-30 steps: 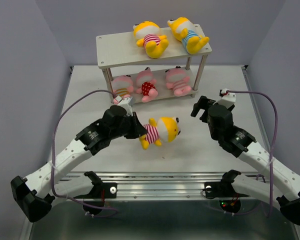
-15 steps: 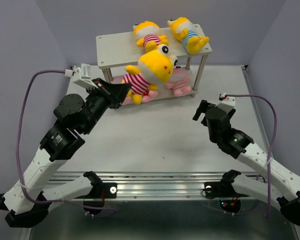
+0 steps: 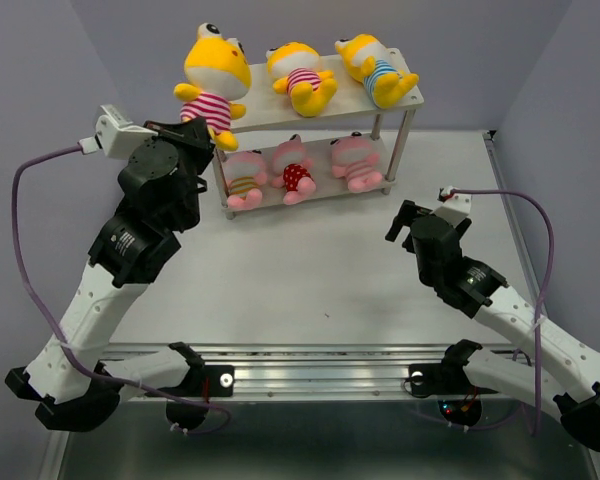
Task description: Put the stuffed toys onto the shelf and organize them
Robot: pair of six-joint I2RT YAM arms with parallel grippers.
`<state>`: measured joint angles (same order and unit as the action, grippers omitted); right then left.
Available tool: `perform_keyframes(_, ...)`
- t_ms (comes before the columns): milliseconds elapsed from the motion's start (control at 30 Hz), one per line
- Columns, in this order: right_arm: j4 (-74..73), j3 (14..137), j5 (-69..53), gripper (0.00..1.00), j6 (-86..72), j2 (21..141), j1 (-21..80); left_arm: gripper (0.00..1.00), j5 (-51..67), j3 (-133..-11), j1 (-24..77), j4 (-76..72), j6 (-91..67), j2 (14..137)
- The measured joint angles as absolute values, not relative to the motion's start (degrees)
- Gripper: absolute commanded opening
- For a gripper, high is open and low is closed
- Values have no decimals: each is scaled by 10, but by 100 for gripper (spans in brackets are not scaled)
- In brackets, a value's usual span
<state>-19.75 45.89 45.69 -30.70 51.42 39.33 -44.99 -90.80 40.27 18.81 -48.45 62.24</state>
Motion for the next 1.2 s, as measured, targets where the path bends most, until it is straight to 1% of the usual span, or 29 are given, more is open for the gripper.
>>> perform_keyframes(67,-197,459,457,100,-309,514,393,0,-452,-914,370,194,-500,622)
perform_keyframes(233,-197,459,457,100,-311,514,393,0,-399,-931,269,201,-525,643)
perform_keyframes(400,-197,458,457,100,-311,514,393,0,-305,-980,177,209,-528,731)
perform_keyframes(567,-198,444,461,100,-311,512,393,0,-235,-990,153,213,-536,794)
perform_keyframes(900,-199,442,462,100,-309,525,393,0,-191,-987,145,204,-574,794)
perform_keyframes(1200,-200,442,462,100,-309,532,393,0,-159,-988,145,192,-616,851)
